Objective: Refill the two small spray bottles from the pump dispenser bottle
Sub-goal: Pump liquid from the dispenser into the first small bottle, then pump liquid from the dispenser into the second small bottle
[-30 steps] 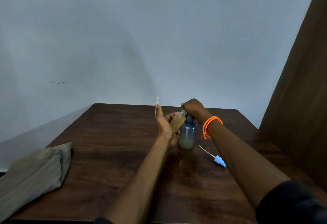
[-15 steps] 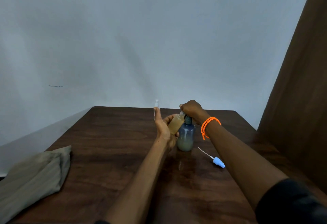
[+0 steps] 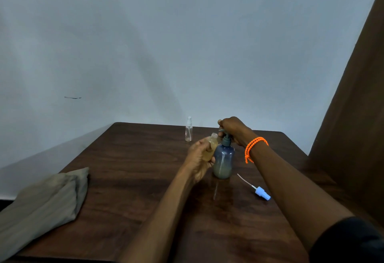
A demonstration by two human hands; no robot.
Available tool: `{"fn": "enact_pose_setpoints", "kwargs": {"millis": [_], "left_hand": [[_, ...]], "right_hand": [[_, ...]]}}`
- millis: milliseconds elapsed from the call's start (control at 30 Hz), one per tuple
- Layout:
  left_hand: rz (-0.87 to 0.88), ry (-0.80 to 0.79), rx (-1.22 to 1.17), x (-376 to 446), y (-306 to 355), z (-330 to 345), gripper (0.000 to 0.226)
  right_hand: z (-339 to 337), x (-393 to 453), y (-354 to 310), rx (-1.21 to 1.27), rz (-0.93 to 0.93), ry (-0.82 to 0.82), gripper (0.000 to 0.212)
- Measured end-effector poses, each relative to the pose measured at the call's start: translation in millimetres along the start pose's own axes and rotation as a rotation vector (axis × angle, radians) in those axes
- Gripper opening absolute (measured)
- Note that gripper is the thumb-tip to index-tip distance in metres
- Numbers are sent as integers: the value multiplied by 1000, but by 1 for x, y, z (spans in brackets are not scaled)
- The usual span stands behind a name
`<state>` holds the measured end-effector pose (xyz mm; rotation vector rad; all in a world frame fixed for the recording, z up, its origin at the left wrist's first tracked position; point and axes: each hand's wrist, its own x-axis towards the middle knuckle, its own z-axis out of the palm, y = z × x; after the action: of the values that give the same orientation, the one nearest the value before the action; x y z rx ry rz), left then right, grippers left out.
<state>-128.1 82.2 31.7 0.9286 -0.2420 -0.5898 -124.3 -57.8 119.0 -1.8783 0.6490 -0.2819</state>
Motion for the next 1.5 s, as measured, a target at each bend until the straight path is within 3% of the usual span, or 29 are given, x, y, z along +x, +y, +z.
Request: {"fn": "enact_pose_setpoints", "kwargs": {"millis": [267, 400, 567, 867, 1000, 1200, 1267, 1333, 1500], "left_hand": [[60, 49, 53, 14, -5, -20, 32], [191, 101, 310, 26, 0, -35, 42], [221, 139, 650, 49, 1, -43, 48], [221, 130, 770, 76, -17, -53, 55], [177, 34, 744, 79, 0, -63, 83], [179, 120, 660, 101, 75, -99, 93], [242, 261, 724, 117, 83, -107, 78], [262, 351, 871, 134, 80, -112, 78], [184, 209, 1087, 167, 54, -115, 100]], "right_hand": [[-3, 2, 0, 15, -7, -5, 13], [-5, 0, -2, 3, -26, -14, 15], [-4, 0, -4, 26, -37, -21, 16], [-7, 0, -4, 14, -42, -52, 18], [-10, 0, -4, -1, -23, -92, 25], [-15, -1, -5, 18, -27, -114, 49], [-17, -1, -7, 17, -32, -119, 56], [-19, -4, -9, 16, -33, -119, 61], [-35, -8, -14, -51, -89, -3, 69]]}}
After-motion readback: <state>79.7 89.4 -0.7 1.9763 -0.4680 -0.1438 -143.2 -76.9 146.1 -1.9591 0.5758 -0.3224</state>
